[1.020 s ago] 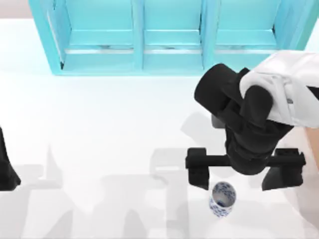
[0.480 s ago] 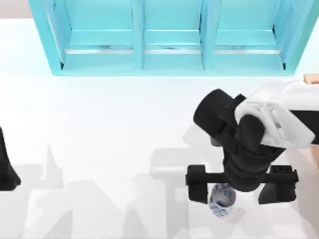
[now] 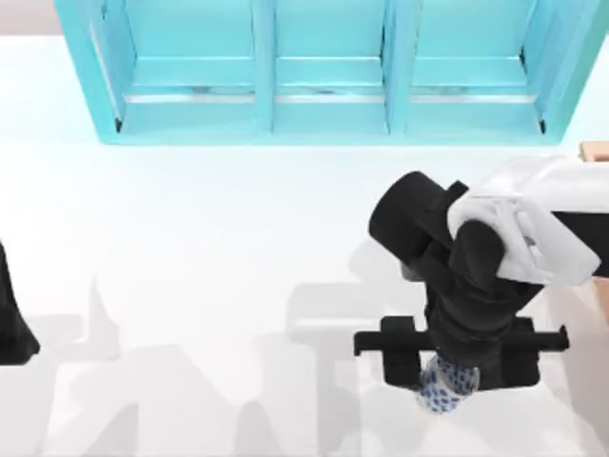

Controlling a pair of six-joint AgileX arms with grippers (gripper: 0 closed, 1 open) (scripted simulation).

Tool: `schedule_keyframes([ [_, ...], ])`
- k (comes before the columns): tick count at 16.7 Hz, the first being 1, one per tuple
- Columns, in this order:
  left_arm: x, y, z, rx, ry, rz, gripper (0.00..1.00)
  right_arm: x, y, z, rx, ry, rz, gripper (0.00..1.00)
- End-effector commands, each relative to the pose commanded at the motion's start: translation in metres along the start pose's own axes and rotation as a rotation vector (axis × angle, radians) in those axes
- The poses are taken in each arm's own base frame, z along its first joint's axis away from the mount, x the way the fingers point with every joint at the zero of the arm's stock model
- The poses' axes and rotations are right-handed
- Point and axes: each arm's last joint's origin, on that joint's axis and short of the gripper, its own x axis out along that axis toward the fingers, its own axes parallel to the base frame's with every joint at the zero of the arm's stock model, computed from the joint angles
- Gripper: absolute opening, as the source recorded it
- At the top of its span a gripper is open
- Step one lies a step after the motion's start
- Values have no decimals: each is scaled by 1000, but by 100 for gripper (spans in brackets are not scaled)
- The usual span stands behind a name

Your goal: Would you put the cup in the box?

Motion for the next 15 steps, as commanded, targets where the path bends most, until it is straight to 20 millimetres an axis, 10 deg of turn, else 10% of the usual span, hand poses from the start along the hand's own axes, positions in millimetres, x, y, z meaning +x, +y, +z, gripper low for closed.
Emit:
schedule_keyframes([
  [5, 0, 0, 0, 0, 0, 0, 100, 0, 0, 0, 0, 0, 0, 2],
  [15, 0, 0, 0, 0, 0, 0, 100, -1, 0, 0, 3, -1, 1, 0],
])
